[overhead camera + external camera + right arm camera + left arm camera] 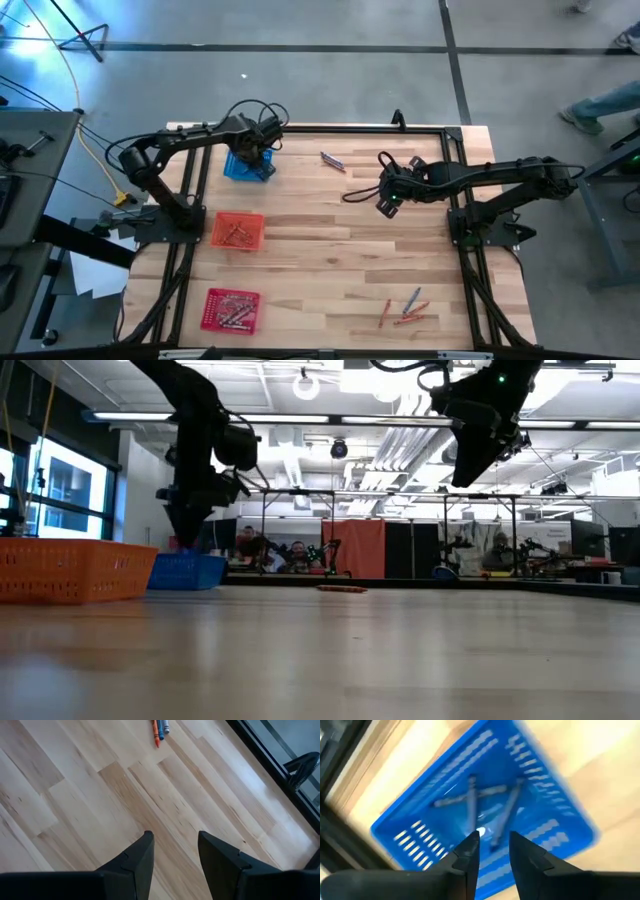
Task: Sort crayons
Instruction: Put the orange crayon into the orange bin
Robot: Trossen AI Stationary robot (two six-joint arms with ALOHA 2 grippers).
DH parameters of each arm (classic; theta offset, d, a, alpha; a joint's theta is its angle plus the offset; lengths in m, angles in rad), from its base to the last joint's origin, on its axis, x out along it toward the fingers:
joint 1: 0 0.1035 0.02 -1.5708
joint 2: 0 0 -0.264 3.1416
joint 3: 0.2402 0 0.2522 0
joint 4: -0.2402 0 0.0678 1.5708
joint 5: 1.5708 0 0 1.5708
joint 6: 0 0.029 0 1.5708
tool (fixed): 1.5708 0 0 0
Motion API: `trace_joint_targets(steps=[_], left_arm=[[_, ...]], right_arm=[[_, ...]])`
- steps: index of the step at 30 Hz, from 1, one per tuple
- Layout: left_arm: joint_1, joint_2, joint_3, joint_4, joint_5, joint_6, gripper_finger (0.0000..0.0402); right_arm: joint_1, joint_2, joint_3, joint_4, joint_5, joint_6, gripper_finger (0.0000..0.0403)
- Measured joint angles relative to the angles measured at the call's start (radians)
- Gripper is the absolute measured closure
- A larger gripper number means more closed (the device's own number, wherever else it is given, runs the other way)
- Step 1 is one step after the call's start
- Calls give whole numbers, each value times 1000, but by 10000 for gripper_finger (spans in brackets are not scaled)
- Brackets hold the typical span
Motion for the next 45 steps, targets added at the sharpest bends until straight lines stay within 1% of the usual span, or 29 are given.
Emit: trace_joint_targets(steps=[3,5,8,11,13,15,17,18,20,21,23,25,26,29,31,33,35,38,39,42,45], left_arm=[[-35,-23,36,46,4,14,312],[-68,-48,75,70,15,8,316],[-152,-110,121,143,100,-12,321],[-293,-193,113,290,199,-39,324],[-415,-236,94,401,214,-47,325],[-542,-263,78,480,199,-51,325],[-674,-269,67,537,122,-65,325],[-735,-269,61,558,65,-71,325],[-847,-262,52,587,-47,-95,325],[-896,-256,46,603,-101,-111,325],[-985,-240,28,622,-189,-152,325],[-1057,-213,12,666,-278,-213,326],[-1090,-197,6,683,-324,-240,326],[-1171,-133,3,737,-476,-303,326],[-1212,-96,2,748,-554,-330,326],[-1248,-73,2,757,-605,-372,326],[-1290,-64,2,754,-655,-432,326],[-1358,-63,2,756,-757,-483,326],[-1380,-63,2,757,-799,-485,326],[-1441,-66,2,761,-904,-485,326],[-1487,-67,3,762,-954,-485,326]], right_arm=[[-6,0,0,-20,-15,-19,254],[-22,0,0,-37,-59,-26,254],[-49,0,0,-73,-101,-26,254],[-73,0,0,-107,-113,-6,254],[-82,0,-4,-109,-163,19,254],[-77,0,-36,-77,-246,36,254],[-51,0,-84,-41,-339,63,254],[-33,0,-112,-11,-371,71,254],[4,0,-160,38,-385,95,254],[20,0,-176,65,-366,104,254],[44,0,-190,123,-296,96,254],[51,1,-202,207,-235,46,254],[46,1,-207,264,-227,9,254],[6,9,-216,477,-270,-108,254],[-30,39,-208,563,-294,-185,254],[-81,83,-182,584,-300,-218,254],[-145,139,-151,590,-319,-184,254],[-228,240,-115,600,-416,-179,254],[-249,272,-99,609,-426,-197,254],[-302,361,-38,631,-433,-234,254],[-340,434,21,624,-430,-272,254]])
